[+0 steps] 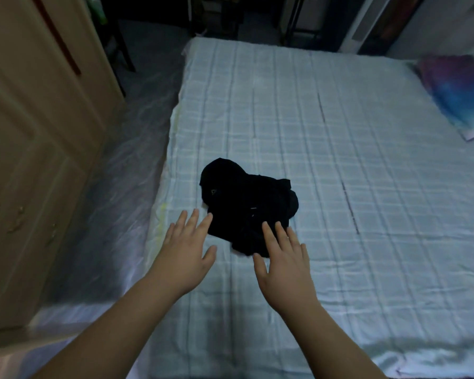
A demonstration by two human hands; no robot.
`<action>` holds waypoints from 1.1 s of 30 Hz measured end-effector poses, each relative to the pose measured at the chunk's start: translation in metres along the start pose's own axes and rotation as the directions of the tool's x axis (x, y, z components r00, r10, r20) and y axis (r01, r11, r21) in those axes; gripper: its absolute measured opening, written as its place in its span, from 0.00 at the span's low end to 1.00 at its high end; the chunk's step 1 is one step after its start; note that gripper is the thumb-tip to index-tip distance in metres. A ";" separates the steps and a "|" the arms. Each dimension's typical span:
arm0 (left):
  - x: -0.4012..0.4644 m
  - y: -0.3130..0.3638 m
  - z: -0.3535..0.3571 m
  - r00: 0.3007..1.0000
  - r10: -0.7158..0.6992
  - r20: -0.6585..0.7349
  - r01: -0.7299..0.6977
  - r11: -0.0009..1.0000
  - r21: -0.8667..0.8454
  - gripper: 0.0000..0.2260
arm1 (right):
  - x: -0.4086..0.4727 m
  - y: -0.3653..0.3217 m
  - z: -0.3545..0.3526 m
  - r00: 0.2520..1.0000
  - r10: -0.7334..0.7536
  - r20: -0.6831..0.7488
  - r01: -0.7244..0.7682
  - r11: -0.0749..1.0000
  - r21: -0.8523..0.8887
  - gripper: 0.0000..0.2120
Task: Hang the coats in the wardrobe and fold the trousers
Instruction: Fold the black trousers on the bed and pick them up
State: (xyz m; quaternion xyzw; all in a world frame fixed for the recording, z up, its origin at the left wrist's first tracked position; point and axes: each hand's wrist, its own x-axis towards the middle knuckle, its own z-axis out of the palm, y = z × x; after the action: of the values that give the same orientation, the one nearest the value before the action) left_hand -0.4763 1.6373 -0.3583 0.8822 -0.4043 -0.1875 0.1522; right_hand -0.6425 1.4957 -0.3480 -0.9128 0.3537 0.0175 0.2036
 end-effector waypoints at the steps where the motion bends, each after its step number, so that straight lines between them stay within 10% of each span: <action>1: 0.020 -0.005 0.011 1.000 -0.008 0.017 0.008 1.000 0.000 0.31 | 0.019 0.006 0.010 1.000 0.004 0.005 -0.004 1.000 0.004 0.32; 11: 0.160 -0.043 0.175 0.983 -0.008 0.186 -0.012 0.995 0.103 0.34 | 0.154 0.098 0.170 0.972 0.012 0.235 0.007 0.997 -0.080 0.36; 17: 0.188 -0.030 0.246 0.975 0.013 0.223 0.018 0.991 -0.135 0.34 | 0.174 0.132 0.221 0.979 0.014 0.203 0.023 0.983 -0.180 0.29; 22: 0.190 -0.018 0.243 0.988 -0.112 0.110 0.146 0.912 -0.383 0.31 | 0.163 0.151 0.215 0.983 0.129 0.131 -0.148 0.977 0.153 0.28; 33: 0.194 -0.024 0.234 0.987 -0.134 0.090 0.143 0.985 -0.099 0.17 | 0.156 0.159 0.207 0.932 0.210 0.296 -0.207 0.977 -0.044 0.33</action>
State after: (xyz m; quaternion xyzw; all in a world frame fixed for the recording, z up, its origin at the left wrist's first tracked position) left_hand -0.4497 1.4752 -0.6156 0.8904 -0.3375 -0.2551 0.1681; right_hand -0.6062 1.3692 -0.6229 -0.8581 0.4136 0.1788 0.2461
